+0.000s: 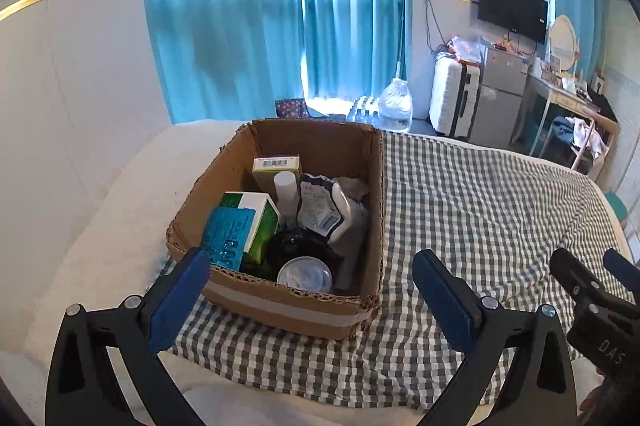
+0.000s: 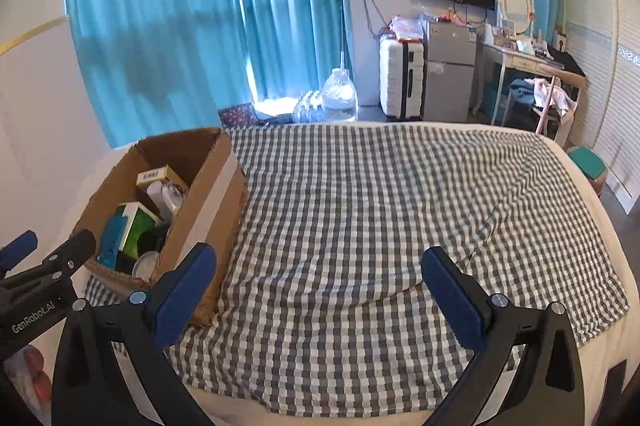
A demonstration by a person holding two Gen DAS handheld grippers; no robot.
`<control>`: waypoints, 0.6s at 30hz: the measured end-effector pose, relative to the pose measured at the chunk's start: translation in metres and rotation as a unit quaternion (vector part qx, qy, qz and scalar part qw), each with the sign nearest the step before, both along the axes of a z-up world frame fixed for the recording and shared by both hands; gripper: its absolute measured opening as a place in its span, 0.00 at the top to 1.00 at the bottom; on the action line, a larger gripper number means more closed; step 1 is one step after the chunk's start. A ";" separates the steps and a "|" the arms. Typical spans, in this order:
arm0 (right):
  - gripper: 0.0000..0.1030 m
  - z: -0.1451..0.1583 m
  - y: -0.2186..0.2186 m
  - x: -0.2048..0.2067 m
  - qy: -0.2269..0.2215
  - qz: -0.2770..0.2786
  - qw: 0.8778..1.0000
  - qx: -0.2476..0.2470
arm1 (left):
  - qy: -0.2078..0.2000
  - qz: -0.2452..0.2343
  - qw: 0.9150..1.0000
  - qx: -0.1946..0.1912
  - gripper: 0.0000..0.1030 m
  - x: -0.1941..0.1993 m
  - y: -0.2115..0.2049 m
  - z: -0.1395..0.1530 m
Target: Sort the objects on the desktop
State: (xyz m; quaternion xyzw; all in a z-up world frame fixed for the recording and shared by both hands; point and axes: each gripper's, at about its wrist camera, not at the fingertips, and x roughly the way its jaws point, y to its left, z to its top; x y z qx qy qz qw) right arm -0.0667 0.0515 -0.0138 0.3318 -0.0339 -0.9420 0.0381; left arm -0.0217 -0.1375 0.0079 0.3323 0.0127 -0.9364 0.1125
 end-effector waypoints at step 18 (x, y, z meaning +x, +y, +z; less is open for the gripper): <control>0.00 -0.006 -0.018 0.004 -0.010 0.020 1.000 0.020 | -0.009 -0.001 1.000 -0.002 0.00 0.002 -0.003 -0.002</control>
